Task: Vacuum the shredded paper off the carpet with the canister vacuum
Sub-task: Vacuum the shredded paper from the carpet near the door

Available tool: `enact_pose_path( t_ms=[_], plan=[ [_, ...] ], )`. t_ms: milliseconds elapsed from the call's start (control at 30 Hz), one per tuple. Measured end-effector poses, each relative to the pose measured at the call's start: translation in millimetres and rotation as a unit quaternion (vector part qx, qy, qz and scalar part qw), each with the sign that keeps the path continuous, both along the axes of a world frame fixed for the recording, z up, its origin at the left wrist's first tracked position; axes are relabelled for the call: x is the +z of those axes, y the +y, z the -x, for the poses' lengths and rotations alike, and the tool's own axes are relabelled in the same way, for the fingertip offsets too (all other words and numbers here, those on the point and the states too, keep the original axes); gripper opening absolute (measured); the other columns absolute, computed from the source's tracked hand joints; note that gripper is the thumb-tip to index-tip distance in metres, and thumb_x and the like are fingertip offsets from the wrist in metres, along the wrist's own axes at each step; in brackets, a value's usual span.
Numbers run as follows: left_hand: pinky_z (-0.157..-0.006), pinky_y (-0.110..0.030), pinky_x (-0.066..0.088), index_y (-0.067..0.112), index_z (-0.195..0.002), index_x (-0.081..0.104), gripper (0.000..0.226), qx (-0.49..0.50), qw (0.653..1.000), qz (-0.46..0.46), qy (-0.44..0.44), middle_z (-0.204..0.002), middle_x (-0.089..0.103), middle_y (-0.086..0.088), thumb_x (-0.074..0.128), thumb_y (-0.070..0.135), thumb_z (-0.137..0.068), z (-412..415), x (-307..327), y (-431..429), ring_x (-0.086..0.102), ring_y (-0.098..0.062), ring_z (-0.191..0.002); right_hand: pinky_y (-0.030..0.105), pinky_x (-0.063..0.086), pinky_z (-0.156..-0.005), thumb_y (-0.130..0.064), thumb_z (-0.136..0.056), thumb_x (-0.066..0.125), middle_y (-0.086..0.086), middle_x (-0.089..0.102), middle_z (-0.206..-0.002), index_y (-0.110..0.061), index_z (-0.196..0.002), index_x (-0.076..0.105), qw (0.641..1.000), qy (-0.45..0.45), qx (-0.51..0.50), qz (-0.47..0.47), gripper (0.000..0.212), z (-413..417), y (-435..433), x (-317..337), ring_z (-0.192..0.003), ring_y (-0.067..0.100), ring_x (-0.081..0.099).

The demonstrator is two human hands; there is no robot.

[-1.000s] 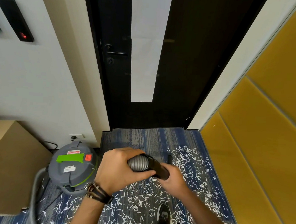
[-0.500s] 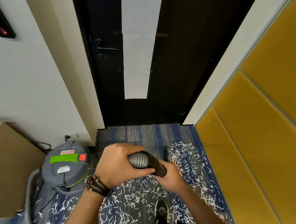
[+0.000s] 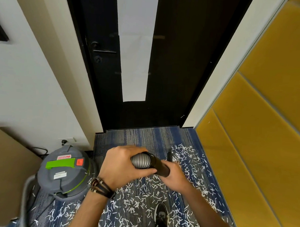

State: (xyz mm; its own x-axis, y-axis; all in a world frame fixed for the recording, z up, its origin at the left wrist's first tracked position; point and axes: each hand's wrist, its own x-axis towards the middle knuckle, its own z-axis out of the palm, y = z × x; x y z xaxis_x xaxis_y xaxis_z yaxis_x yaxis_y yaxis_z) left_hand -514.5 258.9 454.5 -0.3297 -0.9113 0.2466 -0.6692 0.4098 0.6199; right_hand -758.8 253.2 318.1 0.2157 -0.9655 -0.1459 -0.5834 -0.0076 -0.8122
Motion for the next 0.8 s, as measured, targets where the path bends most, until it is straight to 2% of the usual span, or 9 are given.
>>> enact_pose_path(
  t_ms=[133, 233, 333, 433, 533, 633, 700, 800],
  plan=[
    [-0.074, -0.026, 0.059, 0.042, -0.106, 0.076, 0.053, -0.011, 1.0, -0.002, 0.007, -0.09, 0.072, 0.026, 0.076, 0.08, -0.068, 2.2, 2.3, -1.5, 0.067, 0.004, -0.081, 0.026, 0.048, -0.064, -0.009, -0.082, 0.073, 0.001, 0.072, -0.082, -0.016, -0.102, 0.074, 1.0, -0.005, -0.018, -0.006, 0.021, -1.2, 8.5, -6.3, -0.071, 0.011, 0.064],
    [-0.072, -0.02, 0.055, 0.042, -0.102, 0.077, 0.05, -0.018, 1.0, 0.006, 0.013, -0.086, 0.07, 0.028, 0.078, 0.077, -0.067, 2.5, 12.8, -0.7, 0.066, 0.005, -0.079, 0.029, 0.05, -0.063, -0.009, -0.081, 0.074, 0.001, 0.07, -0.081, -0.018, -0.101, 0.072, 1.0, -0.014, -0.017, -0.007, 0.021, -1.4, 13.7, -4.5, -0.07, 0.014, 0.063],
    [-0.071, -0.013, 0.05, 0.042, -0.101, 0.077, 0.049, -0.022, 0.999, 0.02, 0.013, -0.084, 0.069, 0.029, 0.077, 0.078, -0.067, -0.3, 24.0, -1.6, 0.064, 0.008, -0.077, 0.024, 0.045, -0.059, -0.011, -0.081, 0.074, 0.0, 0.067, -0.078, -0.022, -0.096, 0.07, 0.999, -0.023, -0.024, -0.003, 0.019, -5.5, 17.5, 4.4, -0.064, 0.007, 0.057],
    [-0.073, -0.009, 0.048, 0.043, -0.102, 0.078, 0.049, -0.026, 0.999, 0.03, 0.017, -0.085, 0.067, 0.032, 0.078, 0.078, -0.068, -3.6, 32.8, -1.4, 0.062, 0.013, -0.078, 0.022, 0.046, -0.062, -0.015, -0.081, 0.076, -0.001, 0.069, -0.081, -0.024, -0.098, 0.071, 0.999, -0.038, -0.028, 0.002, 0.019, -9.8, 20.5, 14.6, -0.068, 0.01, 0.06],
    [-0.075, -0.011, 0.051, 0.042, -0.104, 0.078, 0.051, -0.027, 0.998, 0.045, 0.018, -0.088, 0.067, 0.033, 0.077, 0.078, -0.068, -7.9, 36.7, 3.3, 0.062, 0.014, -0.079, 0.027, 0.045, -0.062, -0.015, -0.081, 0.074, 0.002, 0.069, -0.08, -0.021, -0.1, 0.072, 0.999, -0.04, -0.031, 0.012, 0.02, -15.3, 26.6, 18.0, -0.069, 0.018, 0.06],
    [-0.076, -0.014, 0.055, 0.038, -0.109, 0.079, 0.056, -0.03, 0.997, 0.068, 0.018, -0.092, 0.068, 0.031, 0.075, 0.078, -0.069, -11.0, 39.2, 11.0, 0.061, 0.013, -0.08, 0.024, 0.046, -0.061, -0.014, -0.083, 0.076, 0.001, 0.069, -0.081, -0.022, -0.103, 0.072, 0.998, -0.057, -0.038, 0.014, 0.021, -19.7, 34.5, 18.2, -0.067, 0.01, 0.06],
    [-0.078, -0.013, 0.055, 0.036, -0.109, 0.08, 0.057, -0.028, 0.996, 0.081, 0.021, -0.093, 0.073, 0.026, 0.076, 0.077, -0.07, -10.0, 40.0, 15.9, 0.062, 0.013, -0.082, 0.03, 0.049, -0.062, -0.013, -0.083, 0.076, 0.002, 0.07, -0.082, -0.025, -0.101, 0.072, 0.996, -0.064, -0.053, 0.018, 0.022, -19.6, 37.3, 24.0, -0.07, 0.015, 0.063],
    [-0.079, -0.018, 0.058, 0.033, -0.111, 0.08, 0.058, -0.034, 0.996, 0.084, 0.022, -0.095, 0.077, 0.02, 0.08, 0.074, -0.07, -8.0, 39.2, 23.1, 0.067, 0.008, -0.084, 0.027, 0.048, -0.063, -0.009, -0.083, 0.075, 0.002, 0.07, -0.082, -0.035, -0.096, 0.069, 0.995, -0.081, -0.06, 0.019, 0.03, -19.6, 42.4, 29.6, -0.07, 0.01, 0.061]
  ],
)
